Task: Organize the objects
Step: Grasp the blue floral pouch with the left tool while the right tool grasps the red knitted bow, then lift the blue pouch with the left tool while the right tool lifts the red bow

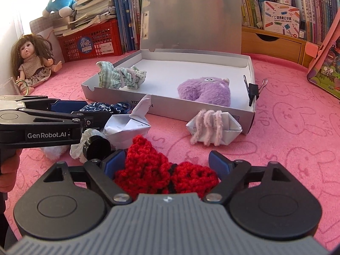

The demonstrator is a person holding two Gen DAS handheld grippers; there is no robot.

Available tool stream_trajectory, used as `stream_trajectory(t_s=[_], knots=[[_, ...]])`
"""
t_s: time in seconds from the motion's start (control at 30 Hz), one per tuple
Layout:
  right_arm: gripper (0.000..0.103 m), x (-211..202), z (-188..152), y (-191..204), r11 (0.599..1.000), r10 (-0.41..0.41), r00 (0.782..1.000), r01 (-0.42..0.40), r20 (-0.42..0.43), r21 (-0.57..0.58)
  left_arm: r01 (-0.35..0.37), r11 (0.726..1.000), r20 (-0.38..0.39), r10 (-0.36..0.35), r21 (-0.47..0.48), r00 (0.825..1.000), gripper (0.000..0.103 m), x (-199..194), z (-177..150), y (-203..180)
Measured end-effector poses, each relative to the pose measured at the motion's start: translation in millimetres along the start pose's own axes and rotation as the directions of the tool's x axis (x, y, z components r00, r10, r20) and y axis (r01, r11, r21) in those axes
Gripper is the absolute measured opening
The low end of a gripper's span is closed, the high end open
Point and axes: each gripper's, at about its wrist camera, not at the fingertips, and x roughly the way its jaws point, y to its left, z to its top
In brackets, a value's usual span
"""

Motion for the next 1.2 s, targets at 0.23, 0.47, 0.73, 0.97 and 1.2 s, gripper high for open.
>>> stream_trajectory(t_s=[0.23,0.47,0.73,0.97,1.2], knots=[[0.089,-11.7,-4.4,-3.1,1.000,-0.002,1.000,0.002,0.020,0.015,0.019,0.999,0.006,-0.019,0.031,1.000,0.052,-22.2,-10.9,-8.4],[0.090,-27.2,-8.4,-3.4,0.999,-0.001,0.998,-0.001,0.057,0.033,0.017,0.997,0.043,-0.020,0.070,0.999,0.067,-37.0,-14.0,-9.9],[0.091,-38.1,-19.1,-8.4,0.993,-0.018,0.996,0.007,0.092,0.116,0.036,0.996,-0.025,-0.034,0.079,0.999,0.075,-2.5,-7.9,-5.4],[0.091,-33.1,-25.9,-16.2,0.982,0.007,0.997,-0.022,0.080,0.190,0.026,0.998,-0.034,-0.024,0.061,0.999,0.072,6.2,-12.1,-5.7],[0.075,-35.8,-26.1,-13.4,0.980,0.032,0.996,-0.046,0.078,0.191,0.007,1.000,-0.014,-0.007,0.011,1.000,0.053,-5.0,-7.6,-0.9]])
